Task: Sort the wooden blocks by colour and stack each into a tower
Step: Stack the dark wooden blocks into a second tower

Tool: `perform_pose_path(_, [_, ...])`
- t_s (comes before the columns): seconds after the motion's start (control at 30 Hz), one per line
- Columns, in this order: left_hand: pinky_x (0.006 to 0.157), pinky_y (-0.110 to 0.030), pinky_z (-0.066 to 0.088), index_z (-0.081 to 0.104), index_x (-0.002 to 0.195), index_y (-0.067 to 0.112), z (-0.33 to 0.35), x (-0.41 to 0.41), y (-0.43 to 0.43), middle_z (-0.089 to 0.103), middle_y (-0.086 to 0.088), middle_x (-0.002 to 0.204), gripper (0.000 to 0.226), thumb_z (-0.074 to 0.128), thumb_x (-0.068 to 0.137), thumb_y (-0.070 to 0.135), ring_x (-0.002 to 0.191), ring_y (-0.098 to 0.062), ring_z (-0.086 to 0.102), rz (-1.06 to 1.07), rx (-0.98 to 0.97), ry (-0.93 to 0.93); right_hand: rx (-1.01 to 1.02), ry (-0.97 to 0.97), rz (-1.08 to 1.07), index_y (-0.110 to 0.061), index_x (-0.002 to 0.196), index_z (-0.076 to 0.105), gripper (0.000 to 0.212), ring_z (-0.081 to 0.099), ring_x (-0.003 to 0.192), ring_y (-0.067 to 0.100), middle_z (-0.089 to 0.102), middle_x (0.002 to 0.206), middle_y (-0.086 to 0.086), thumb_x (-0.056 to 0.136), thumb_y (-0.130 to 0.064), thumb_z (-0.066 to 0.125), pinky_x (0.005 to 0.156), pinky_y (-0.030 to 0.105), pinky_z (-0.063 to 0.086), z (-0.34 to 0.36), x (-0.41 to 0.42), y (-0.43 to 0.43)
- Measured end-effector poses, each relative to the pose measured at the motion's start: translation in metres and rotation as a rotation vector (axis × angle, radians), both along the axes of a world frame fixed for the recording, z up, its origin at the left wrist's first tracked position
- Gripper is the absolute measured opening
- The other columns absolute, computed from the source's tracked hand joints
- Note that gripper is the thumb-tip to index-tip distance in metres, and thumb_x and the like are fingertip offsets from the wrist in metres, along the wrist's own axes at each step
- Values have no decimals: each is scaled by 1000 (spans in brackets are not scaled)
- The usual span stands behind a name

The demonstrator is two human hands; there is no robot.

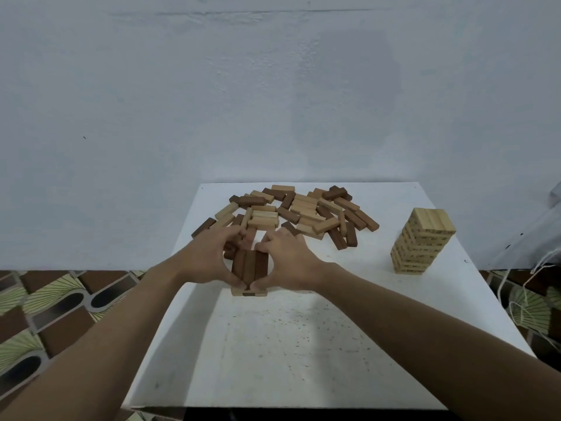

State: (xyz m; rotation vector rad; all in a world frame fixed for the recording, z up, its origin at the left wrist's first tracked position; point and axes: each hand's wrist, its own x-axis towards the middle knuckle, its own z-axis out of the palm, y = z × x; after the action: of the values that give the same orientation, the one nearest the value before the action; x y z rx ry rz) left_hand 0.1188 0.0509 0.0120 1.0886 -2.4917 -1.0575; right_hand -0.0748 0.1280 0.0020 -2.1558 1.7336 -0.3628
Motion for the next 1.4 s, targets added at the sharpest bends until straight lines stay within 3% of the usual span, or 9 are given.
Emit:
perform_pose_path(0.23, [95,-29,54,64,114,28,-25,4,-2,70,13,106,76,101,48,24,103,-5,65,6,-21,-6,79,116,-4,-21,113,64,52,39,108,22,50,107,-1,76,-56,75,93,47,33,-8,6,-4])
perform_pose_path(0.43, [96,-21,51,62,116,33,-30,6,-5,70,13,107,77,100,51,22,106,-5,64,-7,8,0,86,106,7,-22,122,61,57,42,110,22,51,113,0,79,-57,74,90,44,32,-14,4,-6])
perform_pose_path(0.7, [105,-28,46,52,134,44,-37,17,-2,64,21,124,94,101,53,43,120,0,57,-28,26,-31,94,67,-23,-24,149,38,93,34,134,22,43,146,0,74,-64,75,107,52,29,-23,-2,1])
perform_pose_path(0.83, [111,-37,46,49,137,45,-43,21,1,63,21,128,96,100,56,41,123,-1,56,3,60,-18,137,33,-53,-24,153,32,100,32,138,20,38,152,-3,74,-67,74,110,53,27,-32,-7,3])
perform_pose_path(1.1, [105,-43,49,51,136,43,-46,21,2,66,20,123,91,99,60,31,120,-1,58,26,56,24,133,12,-71,-22,150,39,91,37,134,20,43,148,-2,77,-63,74,107,52,29,-35,-7,4])
perform_pose_path(1.4, [105,-41,48,51,135,45,-47,20,1,66,22,121,89,99,61,29,119,1,58,36,80,3,117,25,-82,-22,148,41,86,37,133,20,46,146,-2,79,-61,73,106,50,29,-37,-4,6])
